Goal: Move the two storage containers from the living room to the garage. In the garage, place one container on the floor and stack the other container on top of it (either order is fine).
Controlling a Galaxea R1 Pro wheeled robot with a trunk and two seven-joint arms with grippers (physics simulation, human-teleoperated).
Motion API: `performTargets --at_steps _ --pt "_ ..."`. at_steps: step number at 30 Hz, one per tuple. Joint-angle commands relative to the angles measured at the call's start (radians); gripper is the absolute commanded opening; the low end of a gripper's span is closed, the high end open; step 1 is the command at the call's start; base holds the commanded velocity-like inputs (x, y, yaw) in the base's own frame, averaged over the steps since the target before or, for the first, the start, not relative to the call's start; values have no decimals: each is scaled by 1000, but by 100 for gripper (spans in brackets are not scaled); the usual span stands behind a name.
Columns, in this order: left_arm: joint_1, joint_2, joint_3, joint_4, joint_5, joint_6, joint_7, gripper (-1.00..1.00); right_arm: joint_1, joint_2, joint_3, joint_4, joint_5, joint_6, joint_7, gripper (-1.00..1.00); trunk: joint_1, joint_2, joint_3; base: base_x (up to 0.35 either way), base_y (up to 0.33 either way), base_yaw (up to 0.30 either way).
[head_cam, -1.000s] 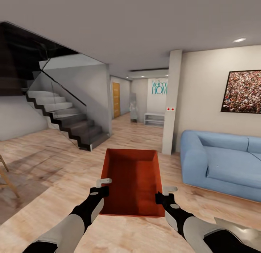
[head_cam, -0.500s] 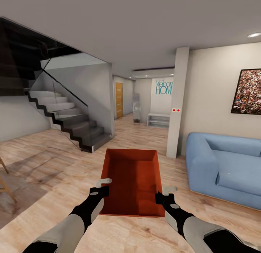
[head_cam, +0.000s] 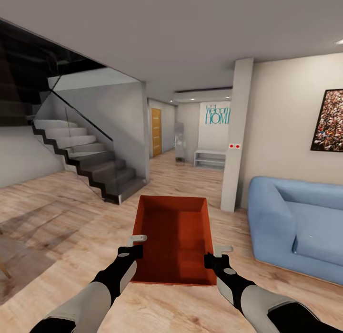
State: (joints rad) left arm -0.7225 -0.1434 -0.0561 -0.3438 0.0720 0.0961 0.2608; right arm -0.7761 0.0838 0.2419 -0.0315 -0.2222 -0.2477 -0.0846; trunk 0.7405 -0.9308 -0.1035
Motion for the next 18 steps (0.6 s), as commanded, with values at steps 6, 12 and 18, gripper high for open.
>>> performTargets --at_steps 6,12,18 --pt "-2 36 65 -6 -3 7 11 -100 0 -1 -30 1 -6 -2 -6 -100 1 -1 -2 322 0 0" --pt "-2 36 65 -6 -3 7 11 -100 0 -1 -30 1 -6 -2 -6 -100 1 -1 -2 322 0 0" --pt "-2 36 65 -6 -3 7 11 -100 0 -1 -30 1 -6 -2 -7 -100 1 -1 -2 322 0 0"
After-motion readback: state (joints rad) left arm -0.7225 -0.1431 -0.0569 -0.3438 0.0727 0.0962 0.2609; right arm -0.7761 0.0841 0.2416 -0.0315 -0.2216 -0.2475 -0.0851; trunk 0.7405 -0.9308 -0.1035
